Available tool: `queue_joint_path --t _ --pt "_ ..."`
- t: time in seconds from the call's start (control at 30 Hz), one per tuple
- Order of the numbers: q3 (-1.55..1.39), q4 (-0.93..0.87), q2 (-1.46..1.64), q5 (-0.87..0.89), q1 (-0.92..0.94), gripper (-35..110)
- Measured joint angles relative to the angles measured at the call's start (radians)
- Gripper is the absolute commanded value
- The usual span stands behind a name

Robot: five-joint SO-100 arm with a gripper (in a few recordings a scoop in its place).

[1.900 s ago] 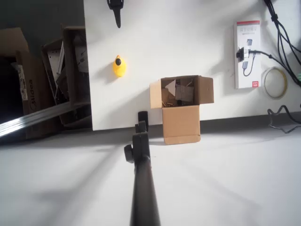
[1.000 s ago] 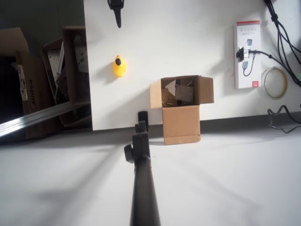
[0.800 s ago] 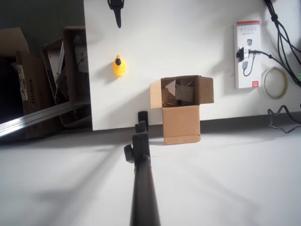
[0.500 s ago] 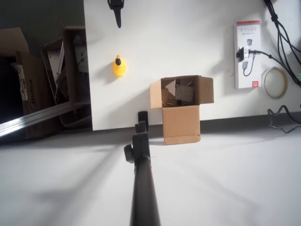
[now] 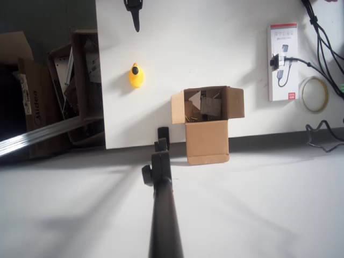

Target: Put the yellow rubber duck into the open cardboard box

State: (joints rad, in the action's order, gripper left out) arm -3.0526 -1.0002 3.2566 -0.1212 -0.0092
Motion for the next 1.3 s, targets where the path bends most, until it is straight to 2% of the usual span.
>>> queue_joint_path --t 0.53,0.7,1.0,1.3 --pt "0.0 0.0 0.0 -0.015 -0.021 0" --pt "0.0 0.0 0.0 -0.075 -0.087 0" --pt "0.0 0.0 0.0 -0.084 -0.071 3" --pt "0.19 -0.049 -0.071 -0.084 -0.037 6"
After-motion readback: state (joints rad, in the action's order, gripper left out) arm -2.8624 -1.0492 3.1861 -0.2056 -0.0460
